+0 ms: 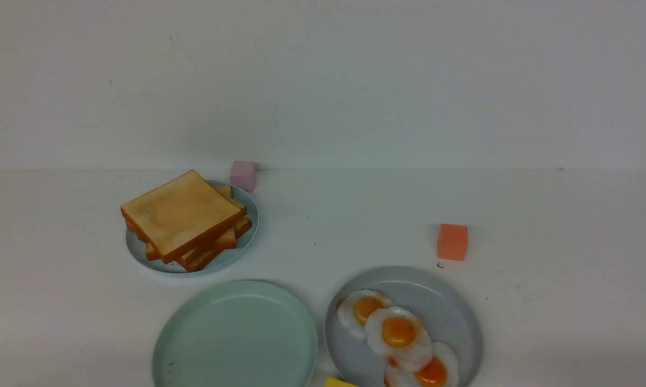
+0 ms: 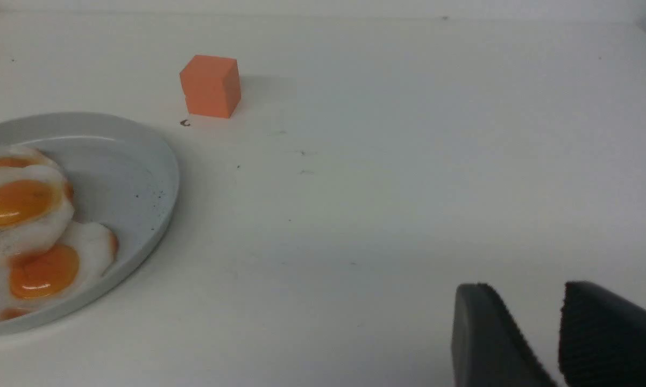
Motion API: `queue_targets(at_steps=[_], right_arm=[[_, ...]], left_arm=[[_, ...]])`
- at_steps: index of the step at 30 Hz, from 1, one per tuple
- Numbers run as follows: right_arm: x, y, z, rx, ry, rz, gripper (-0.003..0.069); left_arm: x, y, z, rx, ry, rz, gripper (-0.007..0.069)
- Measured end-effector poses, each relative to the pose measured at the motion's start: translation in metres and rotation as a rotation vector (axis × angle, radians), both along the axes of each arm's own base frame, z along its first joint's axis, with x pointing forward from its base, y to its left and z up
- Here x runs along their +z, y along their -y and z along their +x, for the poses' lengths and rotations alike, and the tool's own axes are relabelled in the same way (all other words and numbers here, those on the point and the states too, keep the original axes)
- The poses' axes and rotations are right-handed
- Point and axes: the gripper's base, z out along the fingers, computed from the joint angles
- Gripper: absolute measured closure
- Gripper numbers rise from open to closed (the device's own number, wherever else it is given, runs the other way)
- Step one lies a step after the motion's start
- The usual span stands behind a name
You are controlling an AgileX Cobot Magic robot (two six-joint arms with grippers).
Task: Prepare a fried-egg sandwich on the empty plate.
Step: Use the left arm to grab a slice of bread
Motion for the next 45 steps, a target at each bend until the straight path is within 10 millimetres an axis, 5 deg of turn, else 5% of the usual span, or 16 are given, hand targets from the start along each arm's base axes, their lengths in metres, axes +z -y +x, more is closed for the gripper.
queue_targets(at_steps=[38, 45], right_arm=[[0.001, 0.001, 0.0, -0.003, 0.011, -0.039, 0.0418], [0.018, -0.001, 0.004, -0.001, 0.222, 0.033, 0.0418]], left_arm=[[0.009, 0.001, 0.002, -0.007, 0.098, -0.015, 0.0386], [0.025, 0.003, 0.004, -0.02, 0.278, -0.048, 0.0386]])
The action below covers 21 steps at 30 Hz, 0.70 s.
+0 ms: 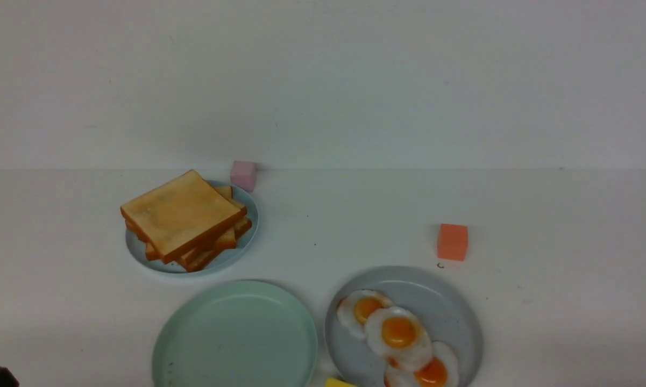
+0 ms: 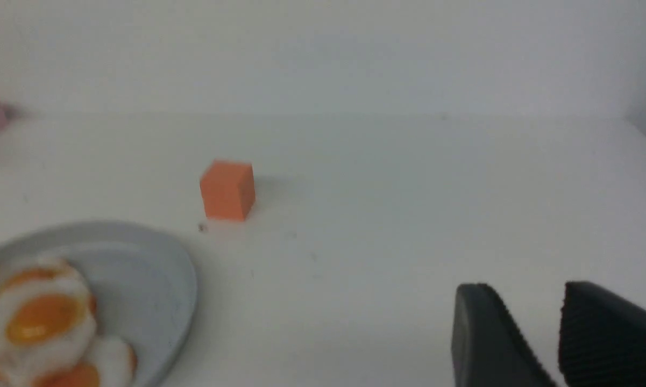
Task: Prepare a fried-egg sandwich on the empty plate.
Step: Use the left arm to grab a slice of bread
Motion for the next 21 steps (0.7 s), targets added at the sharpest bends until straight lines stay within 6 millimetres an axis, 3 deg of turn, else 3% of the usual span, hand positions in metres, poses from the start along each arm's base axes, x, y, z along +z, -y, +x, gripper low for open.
queue_targets(at_steps=[10, 15, 17, 21], right_arm=[[0.026, 0.001, -0.001, -0.009, 0.285, 0.103, 0.0418], [0.049, 0.002, -0.007, 0.02, 0.449, 0.323, 0.0418], [0.068, 0.001, -0.012, 0.047, 0.496, 0.371, 0.0418], [0.14, 0.0, -0.032, 0.092, 0.572, 0.404, 0.0418]], left_arm=[[0.009, 0.001, 0.0, -0.008, 0.1, -0.018, 0.0386], [0.034, 0.001, -0.005, -0.035, 0.353, -0.133, 0.0386], [0.051, 0.001, -0.01, -0.041, 0.414, -0.157, 0.0386], [0.115, -0.002, -0.026, -0.045, 0.502, -0.193, 0.0386]])
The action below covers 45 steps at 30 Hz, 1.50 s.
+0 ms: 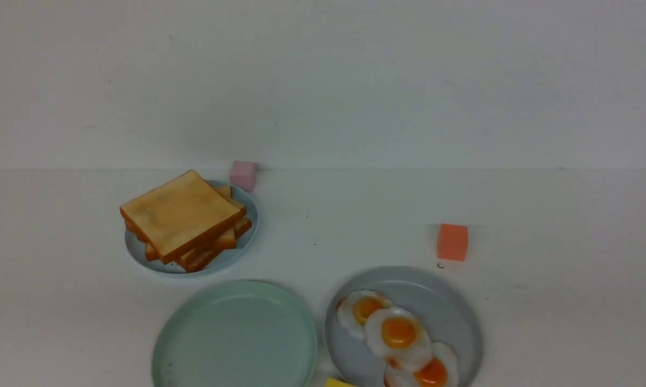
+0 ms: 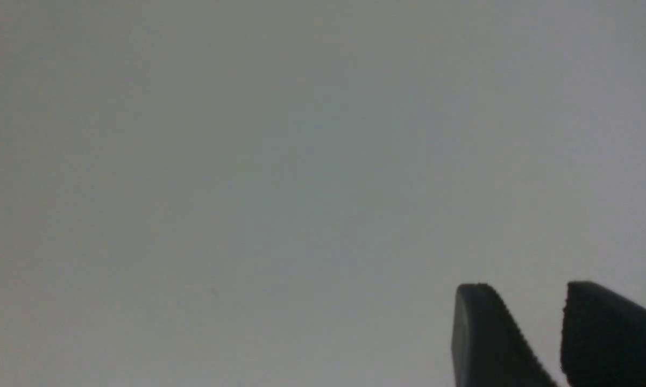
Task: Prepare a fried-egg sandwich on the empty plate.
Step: Use the left arm to grab a slice of bread
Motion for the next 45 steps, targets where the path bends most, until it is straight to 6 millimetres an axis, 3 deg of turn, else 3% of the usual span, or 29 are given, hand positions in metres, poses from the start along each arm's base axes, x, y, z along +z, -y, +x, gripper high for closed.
queue_targets(at_steps=[3, 5, 7, 9, 11, 13, 18, 20, 21, 26, 31, 35, 36, 40, 45], right_arm=[[0.061, 0.002, -0.007, -0.025, -0.029, -0.004, 0.0418], [0.09, 0.005, -0.006, -0.055, -0.092, 0.005, 0.0418], [0.109, 0.008, 0.0, -0.087, -0.187, 0.019, 0.0418], [0.115, 0.011, 0.02, -0.122, -0.345, 0.029, 0.0418], [0.111, 0.013, 0.032, -0.138, -0.441, 0.037, 0.0418], [0.097, 0.013, 0.057, -0.15, -0.576, 0.037, 0.0418], [0.059, 0.01, 0.089, -0.116, -0.681, 0.041, 0.0418], [0.048, 0.009, 0.094, -0.101, -0.718, 0.055, 0.0418], [0.031, 0.006, 0.101, -0.075, -0.788, 0.073, 0.0418], [-0.014, -0.006, 0.116, 0.058, -1.067, -0.026, 0.0418], [-0.03, -0.036, 0.126, 0.379, -1.194, -0.109, 0.0418], [-0.034, -0.064, 0.126, 0.614, -1.238, -0.194, 0.0399], [-0.035, -0.066, 0.127, 0.626, -1.245, -0.194, 0.0395], [-0.044, -0.083, 0.128, 0.738, -1.307, -0.278, 0.0338], [-0.047, -0.085, 0.131, 0.746, -1.32, -0.287, 0.0291]], left_arm=[[0.063, -0.002, -0.009, -0.021, -0.015, -0.055, 0.0386], [0.087, -0.002, -0.003, -0.038, -0.1, -0.094, 0.0386], [0.102, -0.001, 0.005, -0.049, -0.227, -0.134, 0.0386], [0.103, 0.002, 0.025, -0.045, -0.439, -0.168, 0.0386], [0.098, 0.004, 0.04, -0.033, -0.552, -0.167, 0.0386], [0.085, 0.008, 0.064, -0.011, -0.728, -0.155, 0.0386], [0.059, 0.015, 0.108, 0.016, -0.958, -0.136, 0.0386], [0.054, 0.017, 0.116, 0.016, -0.996, -0.139, 0.0386], [0.045, 0.02, 0.13, 0.016, -1.057, -0.145, 0.0386], [0.021, 0.029, 0.157, -0.015, -1.218, -0.216, 0.0386], [0.0, 0.036, 0.18, -0.022, -1.344, -0.259, 0.0386], [-0.02, 0.031, 0.21, 0.022, -1.449, -0.325, 0.0383], [-0.021, 0.029, 0.212, 0.027, -1.454, -0.335, 0.0381], [-0.038, 0.006, 0.252, 0.036, -1.519, -0.405, 0.0347], [-0.052, 0.001, 0.291, -0.097, -1.535, -0.427, 0.0269]])
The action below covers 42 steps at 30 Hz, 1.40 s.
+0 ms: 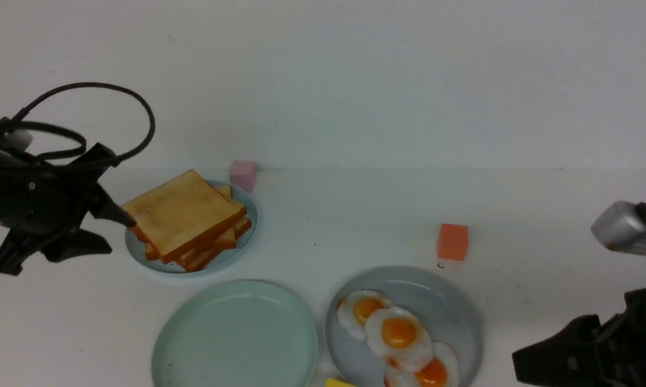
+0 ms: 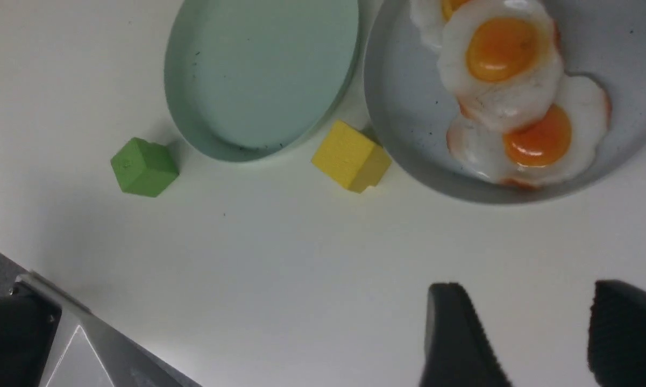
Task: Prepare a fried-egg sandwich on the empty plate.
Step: Use the left arm to grab a slice of bread, then use the left arm to put a slice of bread into the empty plate in the middle
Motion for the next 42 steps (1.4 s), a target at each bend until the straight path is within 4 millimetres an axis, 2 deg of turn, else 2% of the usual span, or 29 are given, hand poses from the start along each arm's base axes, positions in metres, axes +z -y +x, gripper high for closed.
queue_targets(at_steps=[3, 6, 12, 16, 20, 27, 30, 34, 38, 42], right_arm=[[0.0, 0.0, 0.001, -0.004, 0.008, 0.001, 0.0281], [0.001, -0.001, 0.001, -0.008, 0.009, 0.013, 0.0277], [0.001, -0.002, 0.001, -0.009, 0.004, 0.022, 0.0277], [0.001, -0.002, 0.0, -0.005, -0.002, 0.022, 0.0277], [0.001, -0.002, 0.0, -0.006, -0.003, 0.027, 0.0277], [0.001, -0.003, -0.001, -0.001, -0.012, 0.031, 0.0277], [0.001, -0.003, -0.001, 0.005, -0.02, 0.031, 0.0277], [0.001, -0.003, -0.002, 0.007, -0.022, 0.031, 0.0277], [0.001, -0.003, -0.002, 0.008, -0.024, 0.03, 0.0277], [0.001, -0.003, -0.002, 0.008, -0.021, 0.027, 0.0277]], left_arm=[[-0.01, 0.001, 0.02, -0.046, 0.007, -0.018, 0.0214], [-0.032, 0.0, 0.041, -0.068, -0.031, -0.02, 0.0162], [-0.059, -0.001, 0.059, -0.047, -0.071, -0.031, 0.0155], [-0.068, -0.003, 0.064, -0.025, -0.07, -0.023, 0.0168], [-0.069, -0.005, 0.066, -0.01, -0.054, -0.013, 0.0219], [-0.071, -0.005, 0.067, -0.009, -0.055, -0.012, 0.049], [-0.071, -0.005, 0.067, -0.014, -0.056, -0.007, 0.0556], [-0.06, -0.005, 0.062, -0.049, -0.041, 0.013, 0.0558], [-0.016, 0.0, 0.046, -0.191, 0.072, 0.079, 0.0558], [0.01, 0.012, 0.024, -0.359, 0.112, 0.105, 0.0558]])
